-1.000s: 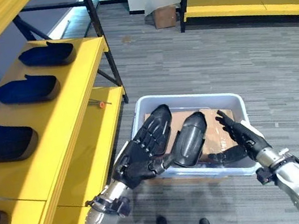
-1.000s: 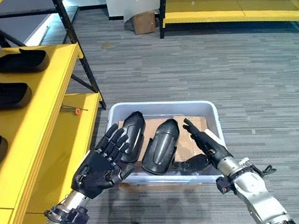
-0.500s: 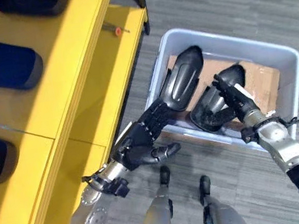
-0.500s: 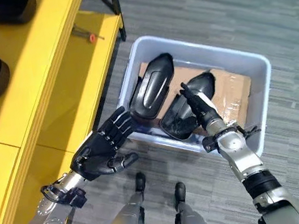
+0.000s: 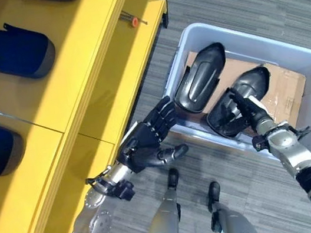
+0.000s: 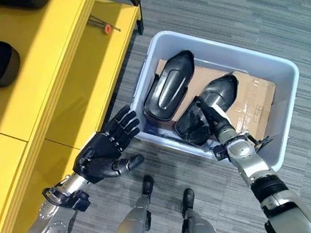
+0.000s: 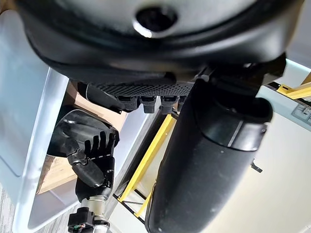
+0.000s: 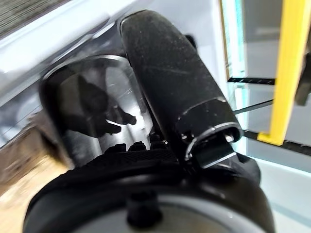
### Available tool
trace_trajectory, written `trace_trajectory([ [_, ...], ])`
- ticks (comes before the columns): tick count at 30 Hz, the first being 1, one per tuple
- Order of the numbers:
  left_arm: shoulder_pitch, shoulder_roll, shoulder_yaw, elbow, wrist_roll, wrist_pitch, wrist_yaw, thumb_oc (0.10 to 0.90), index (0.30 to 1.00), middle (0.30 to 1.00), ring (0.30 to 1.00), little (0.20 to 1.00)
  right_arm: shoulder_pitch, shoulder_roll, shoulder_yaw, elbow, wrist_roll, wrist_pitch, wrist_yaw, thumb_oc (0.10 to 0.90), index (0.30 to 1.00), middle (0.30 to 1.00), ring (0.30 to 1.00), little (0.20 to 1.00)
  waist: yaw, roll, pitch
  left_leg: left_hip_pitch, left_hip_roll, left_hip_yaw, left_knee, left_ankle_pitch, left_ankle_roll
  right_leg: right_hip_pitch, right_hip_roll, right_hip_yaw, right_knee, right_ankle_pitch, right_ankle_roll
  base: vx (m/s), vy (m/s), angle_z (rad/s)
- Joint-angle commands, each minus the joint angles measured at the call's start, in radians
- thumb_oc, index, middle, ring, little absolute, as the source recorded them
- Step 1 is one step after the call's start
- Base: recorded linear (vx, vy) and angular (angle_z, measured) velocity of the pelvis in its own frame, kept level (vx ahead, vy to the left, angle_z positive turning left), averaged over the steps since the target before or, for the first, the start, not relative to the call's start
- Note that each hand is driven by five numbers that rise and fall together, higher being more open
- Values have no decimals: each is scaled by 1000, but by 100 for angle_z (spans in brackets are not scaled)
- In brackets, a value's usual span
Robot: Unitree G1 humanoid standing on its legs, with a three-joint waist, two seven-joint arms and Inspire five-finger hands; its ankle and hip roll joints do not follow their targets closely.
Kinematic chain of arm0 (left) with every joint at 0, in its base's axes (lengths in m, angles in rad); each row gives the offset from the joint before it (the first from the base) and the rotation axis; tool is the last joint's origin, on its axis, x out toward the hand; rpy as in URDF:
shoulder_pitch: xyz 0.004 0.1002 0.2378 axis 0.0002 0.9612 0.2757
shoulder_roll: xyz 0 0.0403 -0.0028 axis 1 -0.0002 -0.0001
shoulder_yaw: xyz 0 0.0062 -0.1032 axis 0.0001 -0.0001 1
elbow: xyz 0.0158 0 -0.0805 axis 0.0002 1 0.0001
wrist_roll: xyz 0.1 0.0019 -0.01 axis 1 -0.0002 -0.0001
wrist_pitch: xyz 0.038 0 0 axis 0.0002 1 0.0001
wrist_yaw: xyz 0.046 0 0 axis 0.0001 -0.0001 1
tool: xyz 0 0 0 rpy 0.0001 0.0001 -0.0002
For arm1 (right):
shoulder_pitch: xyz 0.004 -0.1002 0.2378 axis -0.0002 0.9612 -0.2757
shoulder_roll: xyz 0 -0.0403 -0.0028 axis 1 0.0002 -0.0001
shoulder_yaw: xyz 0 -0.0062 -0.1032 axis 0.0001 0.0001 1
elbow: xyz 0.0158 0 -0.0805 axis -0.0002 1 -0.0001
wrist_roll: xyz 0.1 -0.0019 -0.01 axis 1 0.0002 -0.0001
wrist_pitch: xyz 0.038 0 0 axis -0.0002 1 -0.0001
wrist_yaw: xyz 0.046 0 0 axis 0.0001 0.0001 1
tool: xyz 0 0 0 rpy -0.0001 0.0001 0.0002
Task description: Move parts from the plastic box to the shelf.
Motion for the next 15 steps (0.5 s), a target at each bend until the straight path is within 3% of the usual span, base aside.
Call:
trace_trajectory([
  [1, -26, -35, 12, -95, -33, -69, -54, 900, 1000, 1000, 1000, 1000, -98, -59, 1, -41, 22, -47, -59, 900, 1000, 1000, 1000, 1000, 2, 9, -20, -49, -28, 41, 55, -82, 23, -51, 0, 0, 210, -113, -28, 0, 0, 0],
  [4, -40, -33, 1, -94, -37, -56, -59, 900, 1000, 1000, 1000, 1000, -145, -57, -7, 30, 22, -47, -135, 900, 1000, 1000, 1000, 1000, 6, 23, 4, -77, -32, 45, 68, -80, 26, -91, 4, 0, 250, -124, -33, 1, -5, 1],
  [8, -51, -36, -7, -93, -22, -62, -46, 900, 1000, 1000, 1000, 1000, -186, -57, -7, 63, 30, -23, -143, 900, 1000, 1000, 1000, 1000, 8, 34, 8, -121, -34, 52, 76, -70, 27, -146, 8, 1, 280, -128, -38, 1, 11, 0],
  [9, -53, -41, -18, -104, -38, -65, -47, 900, 1000, 1000, 1000, 1000, -208, -59, -5, 91, 30, -20, -162, 900, 1000, 1000, 1000, 1000, 7, 52, 8, -161, -36, 56, 90, -66, 28, -204, 12, 3, 325, -139, -44, 2, 57, -5],
  [12, -60, -48, -29, -115, -53, -39, -63, 900, 1000, 1000, 1000, 1000, -236, -72, -1, 115, 43, -60, -164, 900, 1000, 1000, 1000, 1000, 6, 65, 8, -199, -39, 62, 95, -60, 30, -255, 14, 8, 354, -145, -47, -6, 33, -1],
  [15, -59, -48, -42, -116, -40, -24, -56, 900, 1000, 1000, 1000, 1000, -248, -88, -1, 102, 26, -41, -164, 900, 1000, 1000, 1000, 1000, 3, 73, 8, -225, -42, 67, 100, -56, 32, -298, 14, 9, 385, -151, -47, 10, 8, -3],
])
